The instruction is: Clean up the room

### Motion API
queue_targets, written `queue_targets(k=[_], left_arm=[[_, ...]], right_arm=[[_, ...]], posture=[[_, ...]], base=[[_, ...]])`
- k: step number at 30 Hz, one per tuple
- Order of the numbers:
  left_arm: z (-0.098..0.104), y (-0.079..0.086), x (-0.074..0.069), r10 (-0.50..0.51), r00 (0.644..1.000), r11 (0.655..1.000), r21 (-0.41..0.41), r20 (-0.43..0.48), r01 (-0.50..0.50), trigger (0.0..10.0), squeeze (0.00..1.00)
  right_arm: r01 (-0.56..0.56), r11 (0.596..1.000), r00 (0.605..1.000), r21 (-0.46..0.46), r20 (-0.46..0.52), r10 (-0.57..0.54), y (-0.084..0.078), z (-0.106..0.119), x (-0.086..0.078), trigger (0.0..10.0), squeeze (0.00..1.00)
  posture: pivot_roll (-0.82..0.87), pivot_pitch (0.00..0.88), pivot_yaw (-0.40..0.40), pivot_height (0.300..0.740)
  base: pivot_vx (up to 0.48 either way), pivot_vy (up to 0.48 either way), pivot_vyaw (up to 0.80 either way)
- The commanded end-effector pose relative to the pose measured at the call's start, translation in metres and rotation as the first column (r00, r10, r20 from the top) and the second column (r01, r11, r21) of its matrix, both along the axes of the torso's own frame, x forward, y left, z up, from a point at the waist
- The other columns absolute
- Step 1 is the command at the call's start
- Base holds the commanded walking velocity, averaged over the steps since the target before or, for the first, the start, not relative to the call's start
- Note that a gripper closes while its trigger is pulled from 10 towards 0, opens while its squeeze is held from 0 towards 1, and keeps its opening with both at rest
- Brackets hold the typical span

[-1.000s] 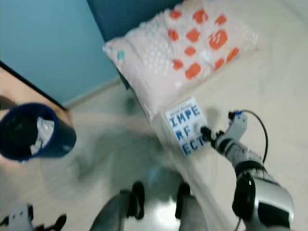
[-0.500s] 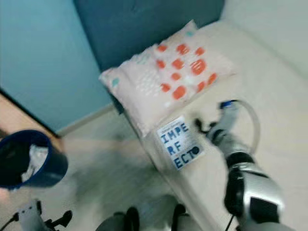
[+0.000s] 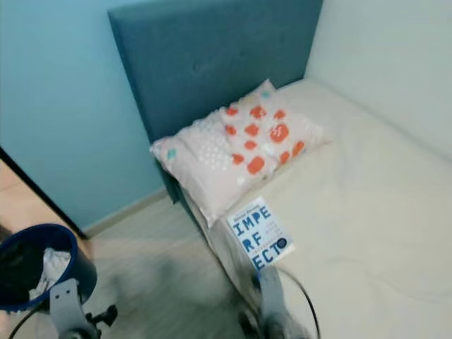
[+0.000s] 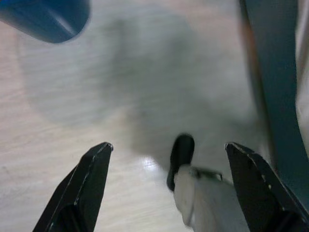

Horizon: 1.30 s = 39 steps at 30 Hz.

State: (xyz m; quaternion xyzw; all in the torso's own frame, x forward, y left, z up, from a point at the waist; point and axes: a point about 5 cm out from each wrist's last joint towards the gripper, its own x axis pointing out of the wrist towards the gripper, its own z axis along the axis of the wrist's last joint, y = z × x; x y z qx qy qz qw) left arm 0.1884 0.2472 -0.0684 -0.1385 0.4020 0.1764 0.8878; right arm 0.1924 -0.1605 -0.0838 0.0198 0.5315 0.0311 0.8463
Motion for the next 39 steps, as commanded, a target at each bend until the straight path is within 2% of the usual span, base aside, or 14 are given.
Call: queue_targets(k=[1,2,3,5,8,13,15,18,23,28,34,39], left_arm=[[-0.010,-0.007,-0.016,-0.026,0.996,1.000,0.004,-0.086,0.026,10.0,0.00],[-0.015,-0.011,-0.024,-0.040,0.992,0.999,0.014,-0.123,0.042,10.0,0.00],[-0.015,-0.011,-0.024,-0.040,0.992,0.999,0.014,-0.123,0.042,10.0,0.00],[-0.020,-0.015,-0.033,-0.047,0.986,0.999,0.012,-0.159,0.049,10.0,0.00],[-0.024,-0.016,-0.041,-0.057,0.981,0.998,0.014,-0.186,0.061,10.0,0.00],[-0.025,-0.017,-0.043,-0.064,0.978,0.997,0.019,-0.197,0.068,10.0,0.00],[-0.025,-0.015,-0.045,-0.057,0.977,0.998,0.024,-0.205,0.063,10.0,0.00],[-0.025,-0.015,-0.045,-0.053,0.977,0.998,0.026,-0.207,0.060,10.0,0.00],[-0.026,-0.013,-0.049,-0.053,0.975,0.998,0.031,-0.214,0.061,10.0,0.00],[-0.027,-0.012,-0.052,-0.056,0.975,0.997,0.034,-0.217,0.065,10.0,0.00],[-0.027,-0.009,-0.056,-0.058,0.974,0.997,0.039,-0.219,0.068,10.0,0.00],[-0.028,-0.006,-0.061,-0.065,0.971,0.996,0.040,-0.229,0.076,10.0,0.00]], right_arm=[[0.020,1.000,0.999,-0.018,-0.050,-0.021,-0.005,-0.006,-0.012,10.0,0.00],[0.003,1.000,0.998,-0.031,-0.068,-0.005,-0.012,-0.009,-0.020,10.0,0.00],[0.003,1.000,0.998,-0.031,-0.068,-0.005,-0.012,-0.009,-0.020,10.0,0.00],[-0.047,0.997,0.996,-0.059,-0.084,0.042,-0.021,-0.011,-0.029,10.0,0.00],[-0.037,0.997,0.996,-0.070,-0.083,0.031,-0.028,-0.012,-0.032,10.0,0.00],[-0.027,0.997,0.997,-0.076,-0.081,0.021,-0.030,-0.012,-0.033,10.0,0.00],[-0.067,0.991,0.995,-0.116,-0.081,0.058,-0.035,-0.011,-0.033,10.0,0.00],[-0.086,0.988,0.994,-0.129,-0.074,0.077,-0.034,-0.011,-0.031,10.0,0.00],[-0.106,0.986,0.994,-0.127,-0.037,0.102,-0.017,-0.009,-0.022,10.0,0.00],[-0.116,0.986,0.993,-0.122,-0.026,0.114,-0.008,-0.008,-0.018,10.0,0.00],[-0.124,0.984,0.992,-0.128,-0.031,0.121,-0.011,-0.009,-0.021,10.0,0.00],[-0.129,0.983,0.991,-0.129,-0.049,0.123,-0.013,-0.013,-0.030,10.0,0.00]], posture=[[0.00,0.030,-0.038,0.740],[-0.02,0.031,-0.041,0.740],[-0.02,0.031,-0.041,0.740],[-0.03,0.031,-0.037,0.740],[-0.03,0.037,-0.036,0.740],[-0.03,0.037,-0.036,0.740],[-0.01,0.047,-0.059,0.740],[-0.01,0.048,-0.059,0.740],[0.00,0.050,-0.050,0.740],[0.00,0.051,-0.047,0.740],[0.02,0.059,-0.039,0.740],[0.05,0.054,-0.031,0.740]], base=[[0.000,0.000,0.00],[0.000,0.000,0.00],[0.000,0.000,0.00],[-0.343,0.000,0.00],[-0.358,0.000,0.00],[-0.364,0.000,0.00],[-0.369,0.000,0.00],[-0.364,0.000,0.00],[-0.354,0.000,0.00],[-0.350,0.000,0.00],[-0.346,0.000,0.00],[-0.332,0.000,-0.28]])
